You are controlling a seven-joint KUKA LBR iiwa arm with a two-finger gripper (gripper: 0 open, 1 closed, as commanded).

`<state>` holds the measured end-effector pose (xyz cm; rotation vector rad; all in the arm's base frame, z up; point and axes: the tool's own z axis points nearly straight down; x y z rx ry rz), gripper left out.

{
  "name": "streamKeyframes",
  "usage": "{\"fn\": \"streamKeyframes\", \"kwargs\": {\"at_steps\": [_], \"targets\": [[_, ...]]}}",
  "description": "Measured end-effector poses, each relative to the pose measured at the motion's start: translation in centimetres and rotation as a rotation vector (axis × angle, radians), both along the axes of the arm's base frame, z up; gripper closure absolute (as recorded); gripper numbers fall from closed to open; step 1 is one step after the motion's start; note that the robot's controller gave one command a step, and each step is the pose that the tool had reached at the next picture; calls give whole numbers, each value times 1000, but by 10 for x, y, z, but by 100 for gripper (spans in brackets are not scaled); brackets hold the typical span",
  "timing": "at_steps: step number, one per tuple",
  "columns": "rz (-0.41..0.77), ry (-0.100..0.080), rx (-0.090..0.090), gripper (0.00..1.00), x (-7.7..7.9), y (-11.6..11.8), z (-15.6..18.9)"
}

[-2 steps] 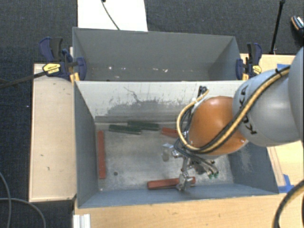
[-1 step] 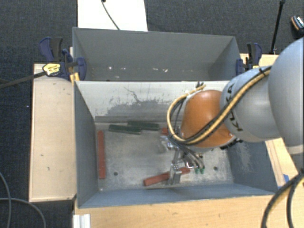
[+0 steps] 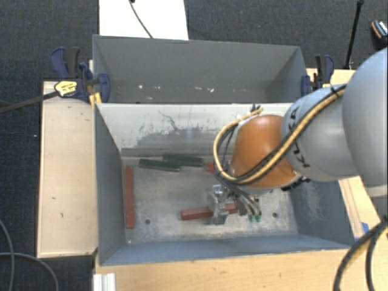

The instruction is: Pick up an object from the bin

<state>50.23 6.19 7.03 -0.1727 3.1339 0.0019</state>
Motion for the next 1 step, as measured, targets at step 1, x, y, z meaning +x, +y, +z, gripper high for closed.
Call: {"fn": "streamKeyframes", "kwargs": {"at_steps": [1], "targets": [[-68,-9,1,100,38,-7,139]]}}
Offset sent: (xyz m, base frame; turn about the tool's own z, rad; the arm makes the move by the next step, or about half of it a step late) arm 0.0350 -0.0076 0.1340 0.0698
